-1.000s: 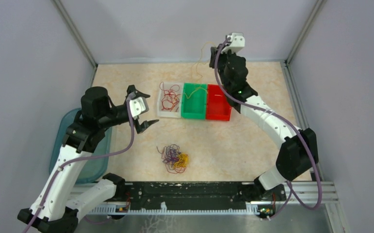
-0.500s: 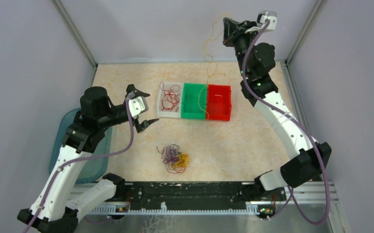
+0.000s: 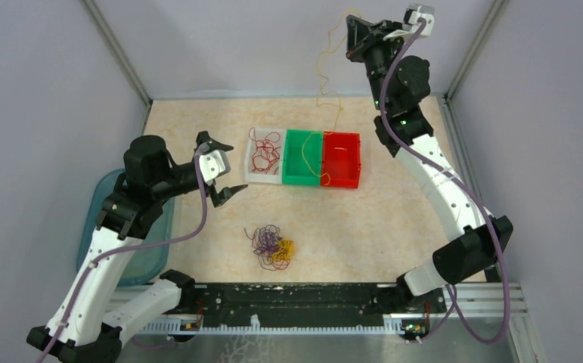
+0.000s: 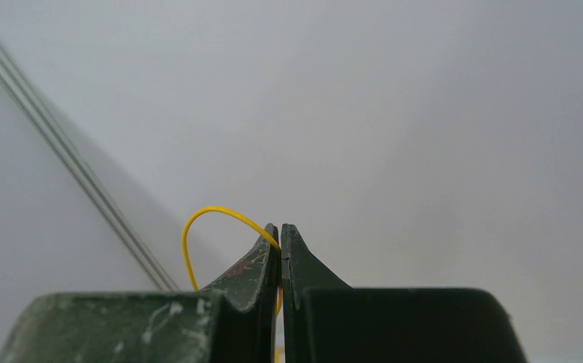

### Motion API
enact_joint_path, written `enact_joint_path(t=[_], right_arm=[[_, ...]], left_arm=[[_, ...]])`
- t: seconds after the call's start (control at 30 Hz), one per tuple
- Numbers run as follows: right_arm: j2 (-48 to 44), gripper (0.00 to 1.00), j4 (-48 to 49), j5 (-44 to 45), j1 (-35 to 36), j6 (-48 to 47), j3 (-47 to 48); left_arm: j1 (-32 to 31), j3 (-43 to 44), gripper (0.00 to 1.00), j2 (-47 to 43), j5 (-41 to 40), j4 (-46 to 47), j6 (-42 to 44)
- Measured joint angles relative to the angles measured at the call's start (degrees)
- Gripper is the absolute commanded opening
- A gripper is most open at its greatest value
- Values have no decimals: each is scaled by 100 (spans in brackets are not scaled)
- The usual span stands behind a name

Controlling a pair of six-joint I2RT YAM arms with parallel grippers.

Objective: Untangle the cables

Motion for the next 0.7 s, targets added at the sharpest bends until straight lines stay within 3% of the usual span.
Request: enact_joint_path(t=[0.33, 0.7], right_arm=[[103, 0, -61, -313, -9, 914, 960], [348, 0, -79, -426, -11, 1187, 981]], left_arm=[[0, 0, 100, -7, 11, 0, -20], [0, 0, 100, -81, 31, 0, -22]])
